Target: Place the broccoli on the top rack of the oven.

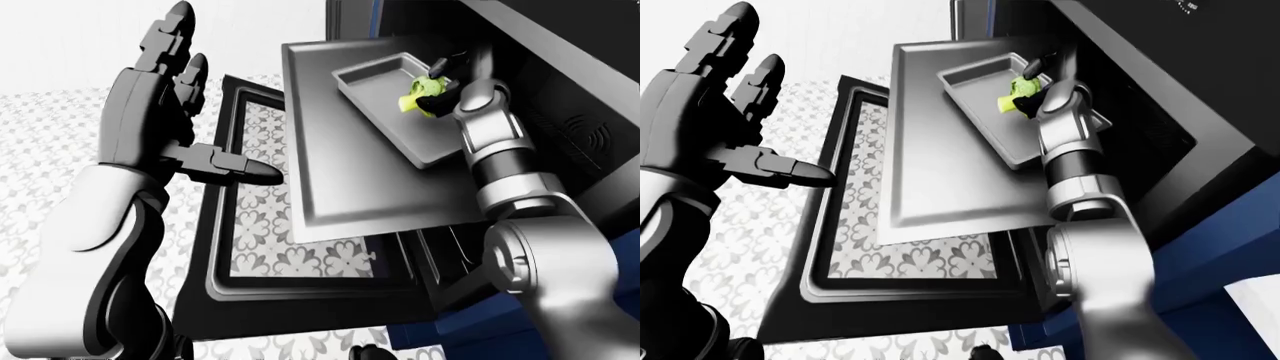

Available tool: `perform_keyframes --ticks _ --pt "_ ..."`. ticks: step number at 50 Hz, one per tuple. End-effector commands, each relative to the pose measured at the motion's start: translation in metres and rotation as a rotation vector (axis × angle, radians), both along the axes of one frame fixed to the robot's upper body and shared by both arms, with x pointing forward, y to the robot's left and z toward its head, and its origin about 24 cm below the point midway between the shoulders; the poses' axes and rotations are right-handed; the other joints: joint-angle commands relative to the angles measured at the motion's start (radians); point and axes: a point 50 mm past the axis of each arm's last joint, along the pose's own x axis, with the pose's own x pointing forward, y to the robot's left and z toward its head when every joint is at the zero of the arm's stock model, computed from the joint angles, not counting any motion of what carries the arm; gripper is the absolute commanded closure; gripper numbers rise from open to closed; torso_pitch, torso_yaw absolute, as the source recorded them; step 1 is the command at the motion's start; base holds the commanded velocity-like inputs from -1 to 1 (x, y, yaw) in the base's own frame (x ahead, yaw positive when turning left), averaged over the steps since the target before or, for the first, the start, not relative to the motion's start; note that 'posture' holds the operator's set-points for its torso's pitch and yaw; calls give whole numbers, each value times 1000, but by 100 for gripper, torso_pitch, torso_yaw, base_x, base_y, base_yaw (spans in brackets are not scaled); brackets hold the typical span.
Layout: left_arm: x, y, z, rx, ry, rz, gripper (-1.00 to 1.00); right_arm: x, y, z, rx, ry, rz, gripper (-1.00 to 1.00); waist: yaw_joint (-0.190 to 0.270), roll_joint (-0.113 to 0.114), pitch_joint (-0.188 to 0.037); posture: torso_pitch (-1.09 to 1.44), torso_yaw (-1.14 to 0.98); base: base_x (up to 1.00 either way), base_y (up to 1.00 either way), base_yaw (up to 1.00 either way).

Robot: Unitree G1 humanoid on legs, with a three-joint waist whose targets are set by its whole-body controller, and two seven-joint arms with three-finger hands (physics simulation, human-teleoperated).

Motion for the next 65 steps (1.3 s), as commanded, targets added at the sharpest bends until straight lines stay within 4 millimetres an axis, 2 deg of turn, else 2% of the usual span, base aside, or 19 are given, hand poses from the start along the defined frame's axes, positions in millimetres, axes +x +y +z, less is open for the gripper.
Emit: perform_keyframes --ticks 1,8,9,10,11,13,14,19,29,41,46,58,65 --pt "-7 1 12 4 -87 10 -100 -2 4 27 -19 -100 14 100 1 -2 -36 24 0 0 0 0" --pt "-8 1 12 12 -96 3 -100 -1 6 23 -22 -86 18 100 2 -8 -29 24 0 0 0 0" --pt "-8 1 12 14 -97 2 -100 -1 5 24 -22 -87 18 85 3 -8 -28 24 0 0 0 0" --pt "-8 1 11 13 -97 1 -100 -1 5 23 -26 -86 14 45 3 -9 -28 24 0 0 0 0" --pt "-9 1 11 14 -98 -1 -100 -1 5 23 -29 -85 16 14 4 -10 -27 24 0 0 0 0" --pt "-10 3 13 16 -102 2 -100 -1 5 22 -33 -81 18 -13 6 -10 -27 24 0 0 0 0" --pt "-10 5 13 11 -102 11 -100 -1 5 21 -36 -81 17 -56 6 -11 -26 24 0 0 0 0" --pt "-11 5 14 15 -106 10 -100 0 7 20 -43 -74 28 -99 9 -14 -26 24 0 0 0 0" --pt "-9 4 12 21 -86 18 -100 -1 9 28 -39 -88 42 -99 15 -16 -25 23 0 0 0 0" --pt "-10 5 15 36 -94 26 -100 -1 22 31 -8 -89 113 -100 15 -16 -72 12 0 0 0 0" --pt "-10 5 14 33 -96 22 -100 -2 31 39 14 -111 165 -100 14 -11 -82 12 0 0 0 0" --pt "-12 6 15 32 -101 24 -100 -7 54 57 136 -143 326 -100 6 -2 -83 12 0 0 0 0" --pt "-12 6 15 33 -102 25 -100 -11 70 58 197 -127 441 -100 1 1 -81 12 0 0 0 0"
